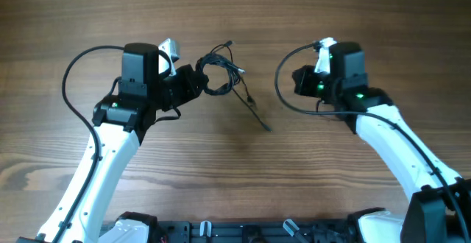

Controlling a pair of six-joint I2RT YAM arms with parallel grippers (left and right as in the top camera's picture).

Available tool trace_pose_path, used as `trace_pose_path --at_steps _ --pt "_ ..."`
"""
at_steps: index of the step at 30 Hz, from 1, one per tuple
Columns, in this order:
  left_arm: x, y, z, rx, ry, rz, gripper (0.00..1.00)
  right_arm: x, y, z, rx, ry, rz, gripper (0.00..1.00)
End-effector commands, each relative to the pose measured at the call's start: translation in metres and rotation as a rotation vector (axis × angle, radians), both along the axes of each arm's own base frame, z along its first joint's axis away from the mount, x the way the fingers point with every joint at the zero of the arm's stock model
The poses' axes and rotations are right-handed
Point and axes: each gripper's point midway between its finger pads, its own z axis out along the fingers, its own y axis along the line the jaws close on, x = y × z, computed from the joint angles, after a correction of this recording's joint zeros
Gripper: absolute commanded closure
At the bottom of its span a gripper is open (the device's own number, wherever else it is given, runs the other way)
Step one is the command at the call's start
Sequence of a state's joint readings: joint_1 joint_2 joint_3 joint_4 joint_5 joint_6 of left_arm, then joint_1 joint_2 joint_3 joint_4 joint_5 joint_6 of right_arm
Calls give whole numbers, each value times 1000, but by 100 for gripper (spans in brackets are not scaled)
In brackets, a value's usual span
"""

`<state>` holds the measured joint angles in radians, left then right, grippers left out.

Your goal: Untangle cables

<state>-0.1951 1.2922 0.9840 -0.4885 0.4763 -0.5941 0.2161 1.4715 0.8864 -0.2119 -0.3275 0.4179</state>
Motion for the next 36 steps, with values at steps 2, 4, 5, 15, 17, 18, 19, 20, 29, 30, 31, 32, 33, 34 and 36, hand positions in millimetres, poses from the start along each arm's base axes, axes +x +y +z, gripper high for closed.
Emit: trace_pose_path --at_steps 2,4,5,15,17,18,19,20,29,30,31,32,33,34,36 --pt "1 -4 11 -38 -8 -2 96 -44 84 48 240 -207 586 50" --pt "0 -4 11 -56 10 14 96 -52 103 63 268 -286 675 48" --pt "0 -4 11 -69 24 27 96 -53 112 69 272 -327 702 48" --pt "-16 -26 22 -184 50 -102 96 -31 125 74 140 -445 607 89" --pt "-13 -22 20 -157 39 -82 96 -27 120 71 151 -409 562 96" --pt "-10 -18 17 -132 37 -56 96 -26 114 67 148 -382 545 96" --pt "-5 -9 12 -90 33 -10 96 -25 106 60 140 -347 527 96" --pt "2 4 6 -40 28 51 96 -22 86 45 124 -265 476 96" --pt "11 25 4 -14 21 126 96 -6 10 20 129 -84 236 96" --pt "15 33 2 22 14 164 96 -10 17 24 167 -84 269 96" --pt "19 44 -1 68 5 212 96 -15 24 29 210 -86 312 96" --pt "22 53 -3 107 -2 258 96 -18 27 32 230 -85 331 96" --pt "24 58 -4 127 -6 282 96 -20 29 33 243 -81 342 96" --pt "26 64 -5 152 -11 308 96 -22 31 35 265 -73 345 96" --pt "26 66 -6 159 -10 314 96 -26 37 43 310 -87 390 96"
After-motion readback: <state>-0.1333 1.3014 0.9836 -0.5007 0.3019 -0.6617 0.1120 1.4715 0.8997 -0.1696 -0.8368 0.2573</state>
